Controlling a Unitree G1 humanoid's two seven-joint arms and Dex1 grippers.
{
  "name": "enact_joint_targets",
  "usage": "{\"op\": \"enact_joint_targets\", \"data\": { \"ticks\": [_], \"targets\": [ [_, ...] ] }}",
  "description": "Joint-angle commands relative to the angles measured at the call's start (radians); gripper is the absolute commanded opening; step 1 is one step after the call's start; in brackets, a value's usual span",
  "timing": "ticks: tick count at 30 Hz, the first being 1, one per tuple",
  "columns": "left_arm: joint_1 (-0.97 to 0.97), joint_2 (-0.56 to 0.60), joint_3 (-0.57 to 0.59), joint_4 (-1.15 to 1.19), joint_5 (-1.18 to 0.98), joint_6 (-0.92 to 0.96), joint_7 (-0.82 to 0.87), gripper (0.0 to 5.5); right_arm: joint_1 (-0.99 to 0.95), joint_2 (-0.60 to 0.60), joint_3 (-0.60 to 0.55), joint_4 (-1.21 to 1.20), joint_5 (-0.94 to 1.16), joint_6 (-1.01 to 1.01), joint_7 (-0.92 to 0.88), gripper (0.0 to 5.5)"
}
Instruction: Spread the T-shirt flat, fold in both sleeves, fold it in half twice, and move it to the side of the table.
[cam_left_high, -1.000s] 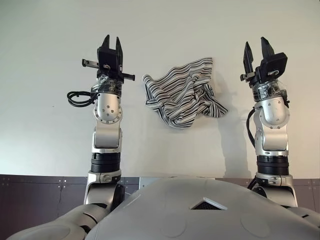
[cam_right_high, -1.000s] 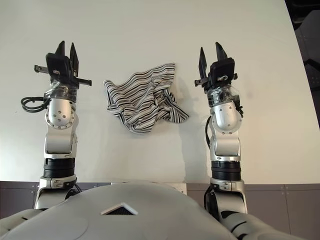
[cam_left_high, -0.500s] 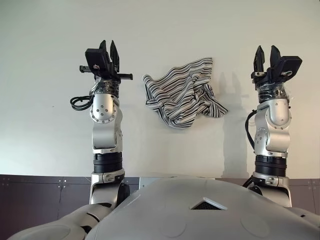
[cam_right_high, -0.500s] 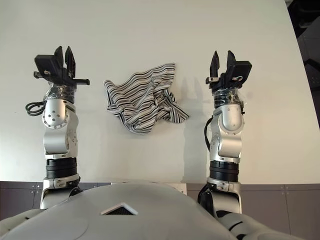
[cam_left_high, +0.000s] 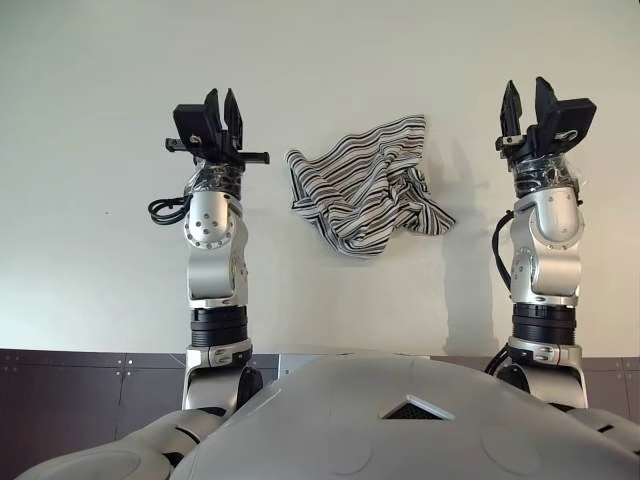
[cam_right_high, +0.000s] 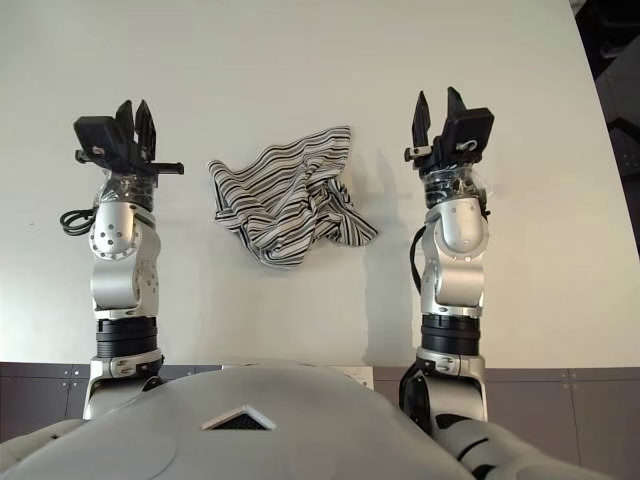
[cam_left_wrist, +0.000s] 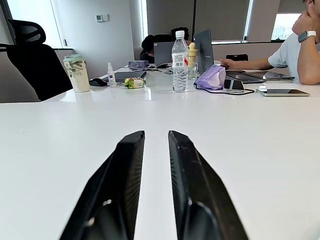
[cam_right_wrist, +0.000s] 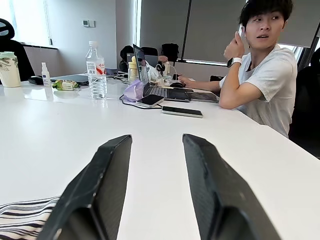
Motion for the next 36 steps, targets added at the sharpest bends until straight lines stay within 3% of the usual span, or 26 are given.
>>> {"op": "enact_joint_targets", "data": {
  "ticks": [1, 4, 9, 15, 20, 33, 36],
  "targets": [
    [-0.01, 0.002, -0.011, 0.009, 0.003, -0.005, -0.011, 1.47, -0.01, -0.008, 0.009, 0.007, -0.011, -0.011, 0.007, 1.87],
    [0.006, 0.037, -0.048, -0.004, 0.037, -0.006, -0.045, 1.83, 0.009, -0.032, 0.032, 0.001, -0.028, -0.012, 0.041, 1.87],
    [0.197, 0.334, -0.173, -0.146, 0.145, -0.201, -0.346, 1.83, 0.129, -0.38, 0.121, -0.023, -0.092, -0.258, 0.434, 1.87],
    [0.307, 0.542, -0.257, -0.124, 0.243, -0.464, -0.519, 1.83, 0.143, -0.576, 0.197, -0.007, -0.114, -0.457, 0.667, 1.87],
    [0.298, 0.557, -0.342, -0.033, 0.379, -0.558, -0.51, 1.83, 0.14, -0.582, 0.261, 0.081, -0.181, -0.549, 0.68, 1.87],
    [0.113, 0.542, -0.505, 0.184, 0.642, -0.565, -0.459, 1.83, 0.019, -0.546, 0.424, 0.438, -0.326, -0.681, 0.663, 1.87],
    [0.071, 0.544, -0.514, 0.227, 0.662, -0.568, -0.428, 1.43, -0.01, -0.534, 0.456, 0.483, -0.3, -0.699, 0.684, 1.53]
  ]
}}
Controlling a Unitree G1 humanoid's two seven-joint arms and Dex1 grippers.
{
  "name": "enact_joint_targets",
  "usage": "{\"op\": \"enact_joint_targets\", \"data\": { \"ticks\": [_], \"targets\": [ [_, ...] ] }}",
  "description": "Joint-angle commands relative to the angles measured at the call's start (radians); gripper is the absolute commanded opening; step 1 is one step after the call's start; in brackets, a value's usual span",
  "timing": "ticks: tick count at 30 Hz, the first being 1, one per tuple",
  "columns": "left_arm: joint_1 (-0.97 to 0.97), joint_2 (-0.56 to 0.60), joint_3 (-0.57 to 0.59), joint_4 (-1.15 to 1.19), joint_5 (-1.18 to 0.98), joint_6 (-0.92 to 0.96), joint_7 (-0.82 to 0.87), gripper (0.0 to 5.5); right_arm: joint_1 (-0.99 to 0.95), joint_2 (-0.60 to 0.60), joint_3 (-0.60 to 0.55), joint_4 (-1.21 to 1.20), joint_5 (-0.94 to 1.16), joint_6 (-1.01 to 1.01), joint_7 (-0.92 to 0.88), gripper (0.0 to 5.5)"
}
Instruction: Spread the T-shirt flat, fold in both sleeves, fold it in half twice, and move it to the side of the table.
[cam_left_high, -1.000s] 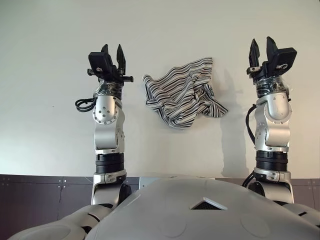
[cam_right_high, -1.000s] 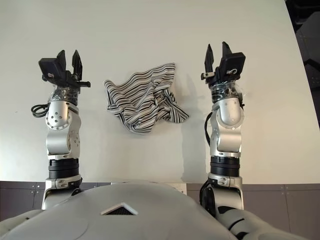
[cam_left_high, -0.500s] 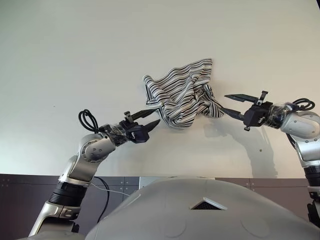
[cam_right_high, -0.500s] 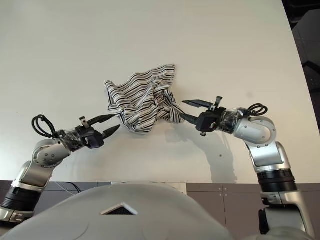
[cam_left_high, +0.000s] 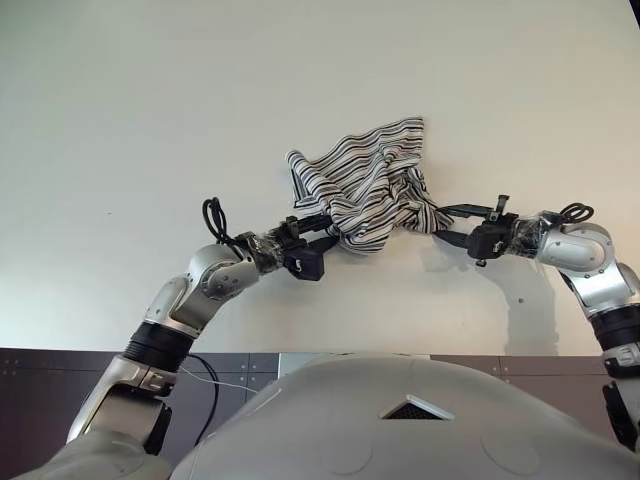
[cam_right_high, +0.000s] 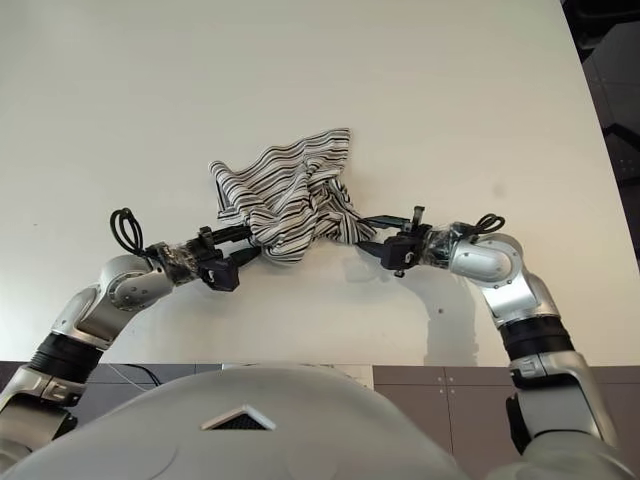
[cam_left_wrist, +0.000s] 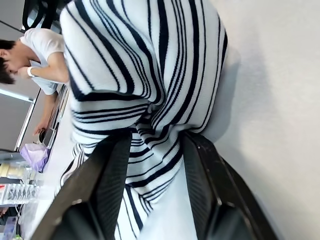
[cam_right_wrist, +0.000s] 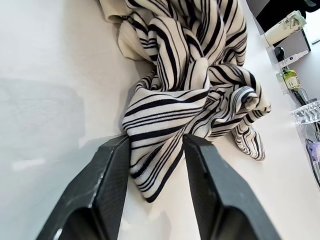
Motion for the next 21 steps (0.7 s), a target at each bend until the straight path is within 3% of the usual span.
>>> {"op": "enact_joint_targets", "data": {
  "ticks": [1, 6, 11, 14, 18, 21],
  "targets": [
    [-0.014, 0.011, -0.035, 0.114, 0.077, 0.041, 0.004, 1.28, -0.003, 0.014, 0.067, 0.087, -0.027, 0.014, 0.055, 1.26],
    [-0.033, -0.006, -0.047, 0.165, 0.018, 0.041, -0.009, 0.62, -0.026, 0.021, 0.085, 0.121, 0.03, 0.033, 0.086, 0.15],
    [-0.033, -0.013, -0.053, 0.165, -0.079, 0.045, -0.056, 0.12, -0.035, 0.028, 0.076, 0.116, 0.103, 0.074, 0.122, 0.1],
    [-0.026, 0.025, -0.038, 0.105, -0.208, 0.063, -0.15, 0.12, 0.003, -0.034, 0.037, -0.043, 0.222, 0.156, 0.183, 0.1],
    [0.074, 0.116, 0.099, -0.108, -0.589, 0.207, -0.301, 0.12, 0.16, -0.241, -0.122, -0.455, 0.544, 0.444, 0.296, 0.1],
    [0.125, 0.134, 0.266, -0.248, -0.891, 0.401, -0.32, 0.12, 0.258, -0.378, -0.333, -0.642, 0.806, 0.673, 0.347, 0.1]
  ]
}}
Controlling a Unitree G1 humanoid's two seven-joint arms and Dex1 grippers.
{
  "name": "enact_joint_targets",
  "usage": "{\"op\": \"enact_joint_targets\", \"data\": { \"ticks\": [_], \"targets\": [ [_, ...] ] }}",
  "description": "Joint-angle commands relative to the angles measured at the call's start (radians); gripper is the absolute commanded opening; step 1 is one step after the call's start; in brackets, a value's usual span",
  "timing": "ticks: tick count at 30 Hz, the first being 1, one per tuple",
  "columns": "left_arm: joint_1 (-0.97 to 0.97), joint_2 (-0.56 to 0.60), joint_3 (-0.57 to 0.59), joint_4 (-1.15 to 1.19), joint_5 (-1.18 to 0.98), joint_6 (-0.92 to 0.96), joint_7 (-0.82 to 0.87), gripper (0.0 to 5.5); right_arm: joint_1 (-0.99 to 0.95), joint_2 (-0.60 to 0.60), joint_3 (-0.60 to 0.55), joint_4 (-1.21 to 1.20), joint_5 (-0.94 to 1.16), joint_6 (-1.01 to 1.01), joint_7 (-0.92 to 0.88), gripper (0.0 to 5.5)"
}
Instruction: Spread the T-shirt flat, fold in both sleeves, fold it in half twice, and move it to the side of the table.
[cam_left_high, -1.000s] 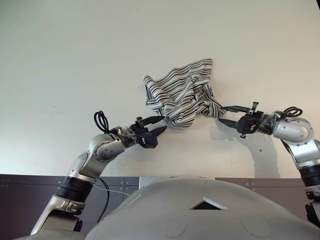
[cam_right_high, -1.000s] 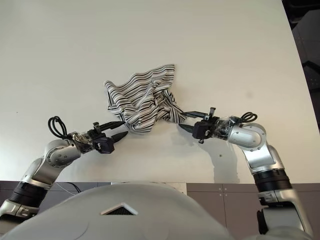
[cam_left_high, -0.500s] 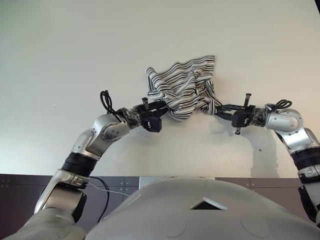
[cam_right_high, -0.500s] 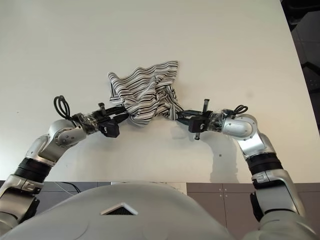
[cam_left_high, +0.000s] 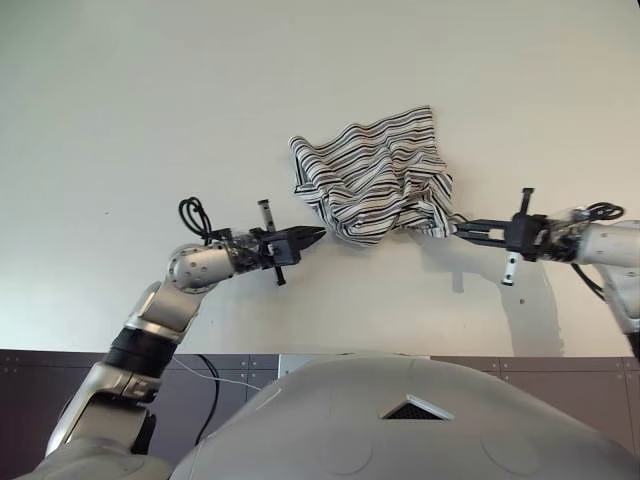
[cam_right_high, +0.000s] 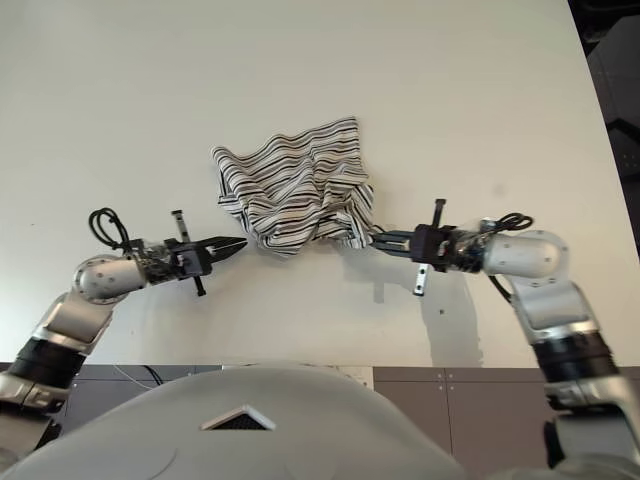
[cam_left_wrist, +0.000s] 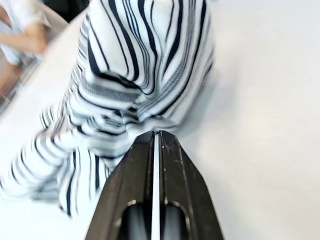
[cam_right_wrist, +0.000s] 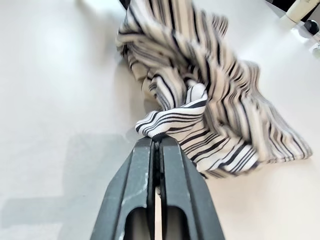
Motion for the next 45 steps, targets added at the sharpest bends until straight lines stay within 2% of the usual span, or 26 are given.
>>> {"op": "enact_joint_targets", "data": {
  "ticks": [1, 3, 5, 9, 11, 12, 16, 18, 19, 21, 23, 25, 27, 30, 32, 35, 41, 45],
  "targets": [
    [0.03, 0.034, 0.206, -0.17, -0.335, 0.234, -0.013, 0.12, 0.078, -0.17, -0.271, -0.228, 0.339, 0.299, 0.06, 0.1],
    [-0.007, 0.012, 0.252, -0.185, -0.383, 0.318, 0.022, 0.12, -0.008, -0.178, -0.345, -0.249, 0.509, 0.458, 0.027, 0.1],
    [-0.042, 0.012, 0.201, -0.136, -0.224, 0.284, 0.039, 0.12, -0.14, -0.144, -0.317, -0.192, 0.5, 0.546, -0.021, 0.1],
    [-0.057, 0.008, 0.042, -0.054, 0.092, 0.16, 0.049, 0.12, -0.311, -0.087, -0.118, 0.122, 0.08, 0.455, -0.083, 0.1],
    [-0.066, -0.001, -0.012, -0.02, 0.2, 0.103, 0.062, 0.12, -0.308, -0.079, -0.063, 0.206, -0.039, 0.386, -0.052, 0.1],
    [-0.064, -0.011, -0.022, -0.015, 0.222, 0.093, 0.071, 0.12, -0.273, -0.088, -0.056, 0.165, -0.038, 0.373, -0.002, 0.1],
    [-0.056, -0.04, 0.015, 0.019, 0.222, 0.09, 0.11, 0.12, -0.116, -0.163, -0.133, -0.099, 0.156, 0.444, 0.228, 0.1],
    [-0.058, -0.052, 0.048, 0.06, 0.22, 0.084, 0.143, 0.12, -0.119, -0.184, -0.214, -0.246, 0.384, 0.594, 0.276, 0.1],
    [-0.062, -0.063, 0.063, 0.078, 0.215, 0.084, 0.158, 0.12, -0.172, -0.17, -0.247, -0.288, 0.511, 0.68, 0.248, 0.1],
    [-0.071, -0.084, 0.083, 0.107, 0.213, 0.081, 0.188, 0.12, -0.43, -0.026, -0.258, -0.208, 0.67, 0.844, 0.007, 0.1],
    [-0.081, -0.1, 0.084, 0.118, 0.219, 0.077, 0.196, 0.12, -0.668, 0.128, -0.259, -0.018, 0.717, 0.954, -0.265, 0.1],
    [-0.092, -0.111, 0.076, 0.124, 0.228, 0.073, 0.197, 0.12, -0.812, 0.227, -0.24, 0.157, 0.627, 1.002, -0.45, 0.1],
    [-0.106, -0.126, 0.061, 0.125, 0.241, 0.074, 0.198, 0.12, -0.812, 0.235, -0.098, 0.296, 0.378, 0.971, -0.494, 0.1],
    [-0.127, -0.134, 0.018, 0.115, 0.285, 0.056, 0.181, 0.12, -0.651, 0.185, 0.161, 0.449, 0.039, 0.798, -0.375, 0.1],
    [-0.146, -0.143, -0.007, 0.091, 0.307, 0.059, 0.17, 0.12, -0.574, 0.171, 0.233, 0.471, -0.079, 0.697, -0.287, 0.1],
    [-0.193, -0.182, -0.045, 0.085, 0.347, 0.077, 0.179, 0.12, -0.559, 0.188, 0.216, 0.463, -0.123, 0.658, -0.218, 0.1],
    [-0.292, -0.395, -0.145, 0.142, 0.362, 0.219, 0.207, 0.12, -0.516, 0.211, 0.161, 0.349, -0.122, 0.685, -0.146, 0.1],
    [-0.313, -0.463, -0.149, 0.192, 0.399, 0.303, 0.276, 0.12, -0.456, 0.184, 0.135, 0.204, -0.096, 0.736, -0.09, 0.1]
  ]
}}
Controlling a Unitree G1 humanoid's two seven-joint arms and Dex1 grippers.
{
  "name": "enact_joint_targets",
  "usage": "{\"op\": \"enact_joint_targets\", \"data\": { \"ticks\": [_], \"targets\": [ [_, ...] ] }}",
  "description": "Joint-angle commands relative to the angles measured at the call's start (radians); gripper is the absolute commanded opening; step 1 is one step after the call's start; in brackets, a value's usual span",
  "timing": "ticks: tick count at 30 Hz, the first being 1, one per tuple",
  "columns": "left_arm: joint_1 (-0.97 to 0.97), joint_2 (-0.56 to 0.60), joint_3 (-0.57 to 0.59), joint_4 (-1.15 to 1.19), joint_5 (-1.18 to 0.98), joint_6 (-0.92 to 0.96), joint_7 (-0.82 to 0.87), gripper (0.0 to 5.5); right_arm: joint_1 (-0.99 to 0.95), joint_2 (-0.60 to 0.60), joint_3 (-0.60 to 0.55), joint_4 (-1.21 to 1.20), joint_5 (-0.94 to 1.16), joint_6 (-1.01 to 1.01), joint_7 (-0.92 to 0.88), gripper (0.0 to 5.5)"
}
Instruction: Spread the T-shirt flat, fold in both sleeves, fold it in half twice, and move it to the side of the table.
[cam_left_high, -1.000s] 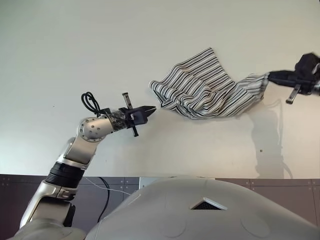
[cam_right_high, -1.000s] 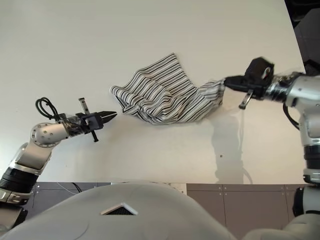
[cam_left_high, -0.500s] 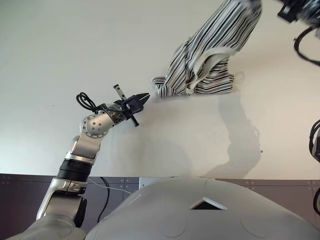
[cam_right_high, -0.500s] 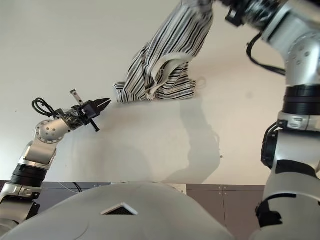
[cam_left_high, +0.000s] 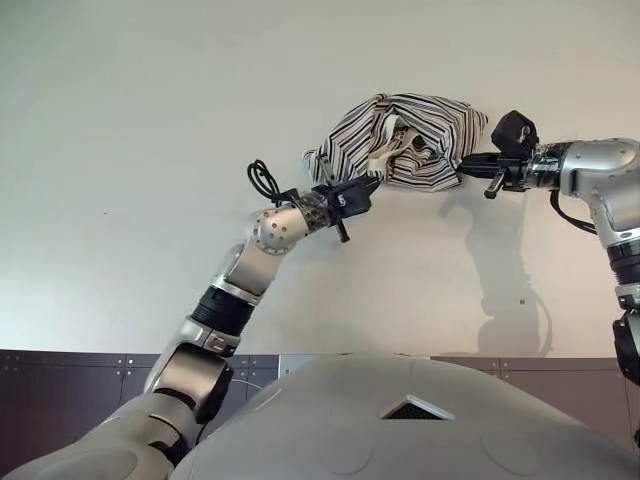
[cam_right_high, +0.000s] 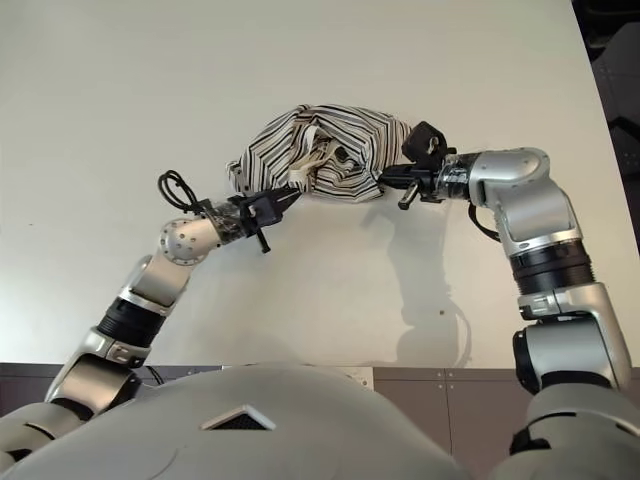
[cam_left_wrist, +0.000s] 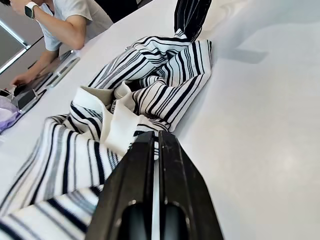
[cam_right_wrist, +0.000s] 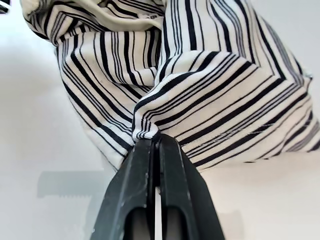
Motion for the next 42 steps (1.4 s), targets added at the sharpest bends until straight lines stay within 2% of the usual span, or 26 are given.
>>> {"op": "enact_joint_targets", "data": {
  "ticks": [1, 7, 10, 13, 19, 25, 36, 42],
  "targets": [
    [-0.021, -0.031, 0.011, 0.025, 0.04, 0.074, 0.065, 0.12, 0.056, -0.03, -0.034, -0.153, 0.029, 0.062, 0.056, 0.1],
    [0.064, 0.042, 0.055, -0.15, 0.047, 0.168, 0.058, 0.12, 0.23, -0.1, -0.104, -0.51, 0.137, 0.193, 0.101, 0.1],
    [0.135, 0.127, 0.076, -0.256, 0.054, 0.16, 0.026, 0.12, 0.27, -0.124, -0.137, -0.517, 0.134, 0.197, 0.102, 0.1],
    [0.133, 0.163, 0.091, -0.247, 0.063, 0.143, 0.035, 0.12, 0.29, -0.137, -0.153, -0.481, 0.114, 0.175, 0.108, 0.1],
    [0.076, 0.092, 0.101, -0.14, 0.054, 0.136, 0.11, 0.12, 0.278, -0.127, -0.139, -0.45, 0.089, 0.142, 0.125, 0.1],
    [0.036, 0.043, 0.062, -0.06, 0.077, 0.105, 0.144, 0.94, 0.27, -0.114, -0.138, -0.448, 0.082, 0.139, 0.13, 0.1],
    [0.025, 0.005, 0.062, -0.049, 0.047, 0.139, 0.126, 0.94, 0.273, -0.101, -0.135, -0.45, 0.073, 0.136, 0.127, 0.1],
    [0.061, 0.003, 0.084, -0.152, 0.008, 0.228, 0.098, 1.88, 0.289, -0.096, -0.14, -0.458, 0.071, 0.134, 0.122, 0.1]
  ]
}}
